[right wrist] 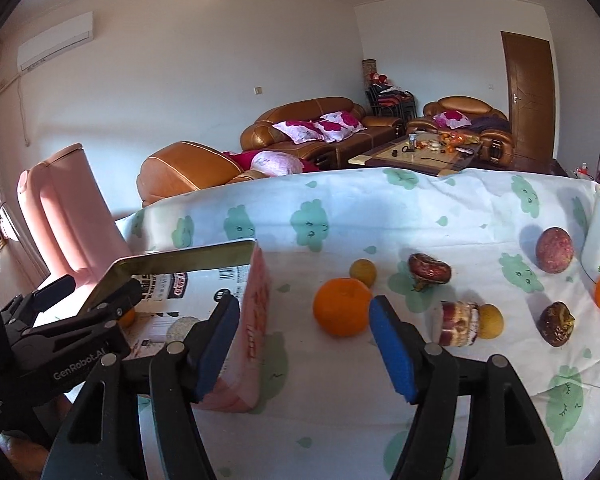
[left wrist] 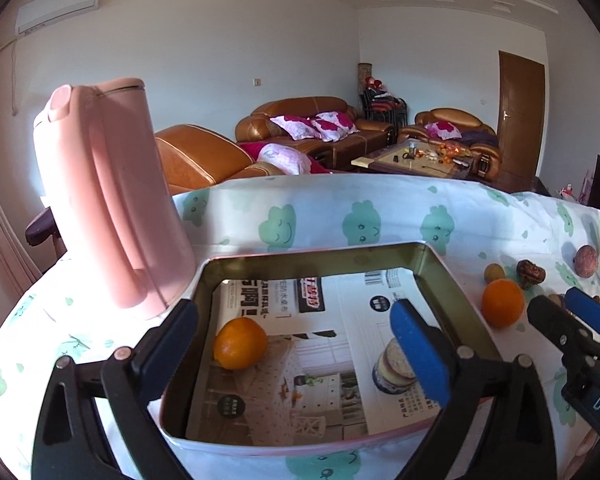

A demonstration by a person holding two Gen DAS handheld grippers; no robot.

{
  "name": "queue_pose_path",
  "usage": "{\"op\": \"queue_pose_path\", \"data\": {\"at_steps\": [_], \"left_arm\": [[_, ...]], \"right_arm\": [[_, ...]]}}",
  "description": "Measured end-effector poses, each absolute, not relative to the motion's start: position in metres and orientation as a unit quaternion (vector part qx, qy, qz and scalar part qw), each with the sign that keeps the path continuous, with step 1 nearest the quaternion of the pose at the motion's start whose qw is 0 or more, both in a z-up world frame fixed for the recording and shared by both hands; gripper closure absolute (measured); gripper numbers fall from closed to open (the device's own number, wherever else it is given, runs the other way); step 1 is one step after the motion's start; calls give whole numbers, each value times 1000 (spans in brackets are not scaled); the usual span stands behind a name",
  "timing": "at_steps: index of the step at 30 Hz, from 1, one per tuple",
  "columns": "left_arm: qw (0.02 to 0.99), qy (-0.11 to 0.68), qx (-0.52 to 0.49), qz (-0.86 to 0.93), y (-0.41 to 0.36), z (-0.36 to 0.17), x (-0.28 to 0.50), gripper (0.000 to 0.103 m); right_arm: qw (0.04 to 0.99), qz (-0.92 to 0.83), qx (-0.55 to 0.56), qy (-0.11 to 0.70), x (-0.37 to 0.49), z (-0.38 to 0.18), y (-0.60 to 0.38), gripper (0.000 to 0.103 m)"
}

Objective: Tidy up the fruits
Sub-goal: 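Withdraw both tools from the tin back toward the table items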

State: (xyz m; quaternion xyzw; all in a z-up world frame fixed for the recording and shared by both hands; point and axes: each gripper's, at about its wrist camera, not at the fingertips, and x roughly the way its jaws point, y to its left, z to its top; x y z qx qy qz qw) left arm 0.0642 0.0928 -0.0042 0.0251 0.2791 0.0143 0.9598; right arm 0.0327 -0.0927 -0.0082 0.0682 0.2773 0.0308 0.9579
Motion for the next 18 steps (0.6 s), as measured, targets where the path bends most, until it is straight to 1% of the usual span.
{"op": "queue_pose_path", "data": {"at_steps": [6,18], "left_arm": [[966,255,46,18,79,-5,52,4],[963,267,38,25,71,-8,49,4]], "right_arm": [[961,16,74,265,24,-6,-111,35],[961,-10,75,266,9,-7,-139,35]]}}
